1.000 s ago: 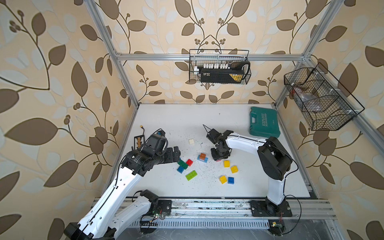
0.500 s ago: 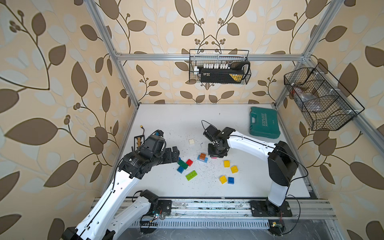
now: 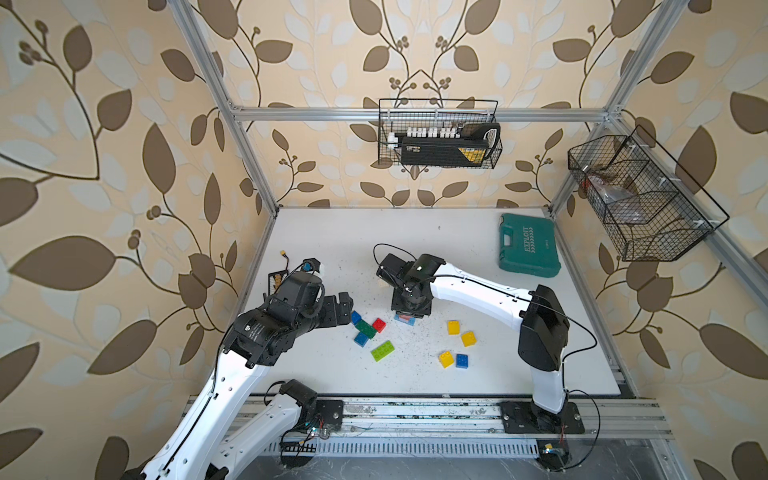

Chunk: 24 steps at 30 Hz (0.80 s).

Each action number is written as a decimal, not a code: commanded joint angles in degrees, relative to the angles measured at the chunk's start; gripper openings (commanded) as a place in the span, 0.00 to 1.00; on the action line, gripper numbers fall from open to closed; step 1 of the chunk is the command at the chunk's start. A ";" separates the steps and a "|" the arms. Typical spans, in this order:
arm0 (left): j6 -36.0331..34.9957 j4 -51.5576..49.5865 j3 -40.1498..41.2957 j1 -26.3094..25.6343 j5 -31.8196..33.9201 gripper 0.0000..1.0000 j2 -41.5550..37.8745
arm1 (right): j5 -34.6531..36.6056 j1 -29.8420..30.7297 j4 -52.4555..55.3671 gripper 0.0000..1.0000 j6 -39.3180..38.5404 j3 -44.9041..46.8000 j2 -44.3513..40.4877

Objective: Assemble the number 1 with lego
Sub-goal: Assemble the lego brick with the lego brick.

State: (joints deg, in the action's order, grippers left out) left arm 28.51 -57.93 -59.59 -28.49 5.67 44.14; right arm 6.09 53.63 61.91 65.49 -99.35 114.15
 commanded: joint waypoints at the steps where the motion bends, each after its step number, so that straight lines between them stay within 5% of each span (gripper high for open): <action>1: -1.88 0.79 0.96 -0.04 -1.36 0.99 -2.00 | 2.06 0.11 0.52 0.08 6.36 -2.21 1.73; 24: -2.15 1.59 1.87 0.00 -2.48 0.99 -3.53 | 2.18 -1.07 2.79 0.08 13.52 -5.20 8.28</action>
State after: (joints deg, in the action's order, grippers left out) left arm 27.51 -57.43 -57.93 -28.49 4.10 41.17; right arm 7.27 52.71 62.67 77.76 -105.10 120.49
